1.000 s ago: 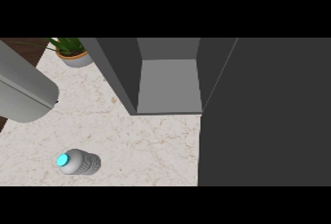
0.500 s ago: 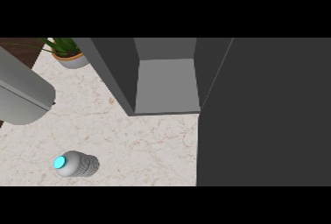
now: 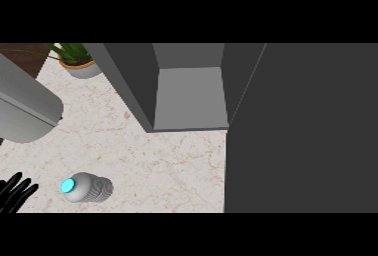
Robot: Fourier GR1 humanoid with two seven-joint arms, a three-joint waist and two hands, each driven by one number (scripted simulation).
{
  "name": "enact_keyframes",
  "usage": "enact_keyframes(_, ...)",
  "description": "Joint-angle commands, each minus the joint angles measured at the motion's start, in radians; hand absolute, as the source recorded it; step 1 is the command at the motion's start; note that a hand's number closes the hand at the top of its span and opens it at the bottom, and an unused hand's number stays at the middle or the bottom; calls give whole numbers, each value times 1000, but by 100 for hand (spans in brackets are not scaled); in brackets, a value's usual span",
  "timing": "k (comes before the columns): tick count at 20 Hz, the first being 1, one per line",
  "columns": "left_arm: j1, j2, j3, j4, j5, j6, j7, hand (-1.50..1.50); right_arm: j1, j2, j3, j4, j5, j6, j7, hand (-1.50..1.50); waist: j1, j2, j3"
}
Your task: Pick up the bottled water, place it into the cabinet and close the cabinet
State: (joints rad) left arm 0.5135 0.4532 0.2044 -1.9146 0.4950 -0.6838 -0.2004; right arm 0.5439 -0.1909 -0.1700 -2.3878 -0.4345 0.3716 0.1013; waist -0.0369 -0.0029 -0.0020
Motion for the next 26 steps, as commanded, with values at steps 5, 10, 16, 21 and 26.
enact_keyframes(5, -212, -57, -34, 244, -160, 30, -45, -150, 129, 2, -40, -165, -197, 44, 29, -150, 0, 0, 0)
enact_keyframes(10, -270, -101, -62, 353, -272, 71, -87, -150, 113, -21, -84, -179, -248, 30, 30, -150, 8, 1, 0)
enact_keyframes(16, -372, -138, -87, 541, -377, 108, -162, -150, 179, -6, -89, -205, -252, 53, -9, -150, 0, 0, -1)
enact_keyframes(21, -499, -145, -79, 736, -407, 110, -191, -150, 163, -26, -88, -174, -272, 54, -15, -150, -2, 4, -1)
enact_keyframes(26, -468, -136, -95, 874, -537, 142, -411, -150, 244, -41, -139, -133, -309, 133, -82, -150, 3, 1, -1)
